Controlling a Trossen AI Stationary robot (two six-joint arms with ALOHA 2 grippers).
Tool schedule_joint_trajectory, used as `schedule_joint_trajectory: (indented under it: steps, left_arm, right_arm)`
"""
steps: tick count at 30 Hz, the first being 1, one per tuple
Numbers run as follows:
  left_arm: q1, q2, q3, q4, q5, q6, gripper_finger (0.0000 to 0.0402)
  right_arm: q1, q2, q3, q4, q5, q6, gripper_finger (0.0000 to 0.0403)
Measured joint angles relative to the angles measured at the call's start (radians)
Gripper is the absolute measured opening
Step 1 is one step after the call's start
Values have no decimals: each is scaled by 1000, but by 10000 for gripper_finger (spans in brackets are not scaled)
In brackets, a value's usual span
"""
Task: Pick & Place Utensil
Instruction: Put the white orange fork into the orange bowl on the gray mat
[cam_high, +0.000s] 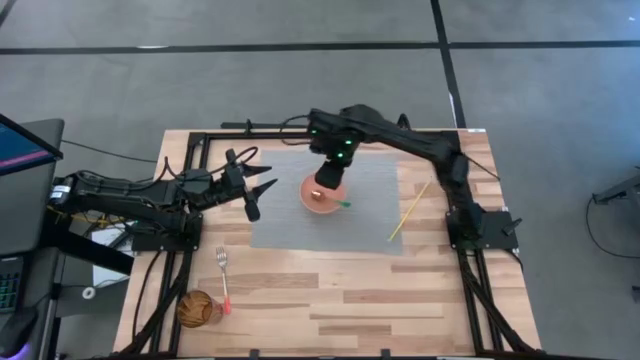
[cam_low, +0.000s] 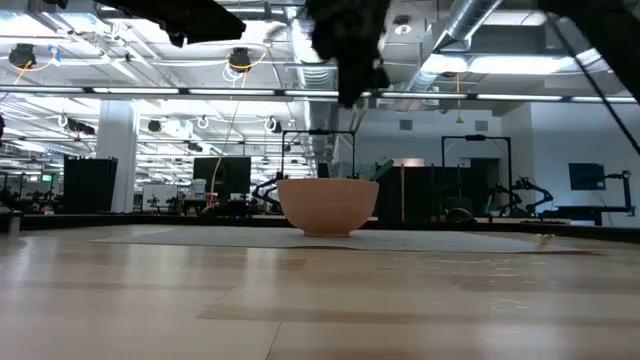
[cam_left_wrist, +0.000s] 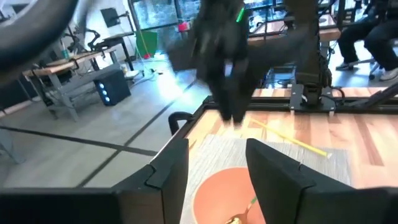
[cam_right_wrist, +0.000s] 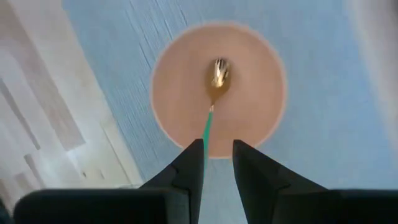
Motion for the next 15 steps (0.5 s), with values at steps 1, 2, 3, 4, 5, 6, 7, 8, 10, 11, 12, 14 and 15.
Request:
schedule_joint_trajectory:
  steps: [1,2,3,4,5,6,7,8,10,11,12,14,15]
  left_arm:
    - [0,1,0,0,0,-6,157]
    - [-3,3,0,0,0,-7,154]
    - [-8,6,2,0,-1,-6,151]
    - [-13,13,9,-5,-2,-3,148]
    - [-19,23,22,-6,0,-2,146]
    - [-26,36,41,-5,0,0,145]
    - [-33,51,63,-4,0,1,144]
    - [-41,69,92,-19,0,6,144]
    - [-52,110,157,-92,0,15,143]
    - [-56,133,195,-144,0,7,143]
    - [-60,155,234,-206,1,-12,143]
    - [-64,197,314,-347,3,-76,143]
    - [-65,216,353,-422,3,-113,143]
  right_arm:
    - [13,-35,1,11,27,-8,79]
    - [26,-69,1,28,56,-14,79]
    - [38,-100,3,45,86,-27,79]
    - [50,-129,3,57,111,-36,79]
    - [62,-158,3,65,133,-45,79]
    - [72,-184,3,72,150,-56,79]
    - [82,-206,3,79,169,-62,79]
    - [94,-226,2,82,187,-70,79]
    - [116,-260,-11,103,226,-91,79]
    - [129,-280,-37,123,246,-103,79]
    - [141,-302,-75,149,256,-113,79]
    - [161,-347,-176,222,256,-125,79]
    - [171,-373,-238,269,255,-128,79]
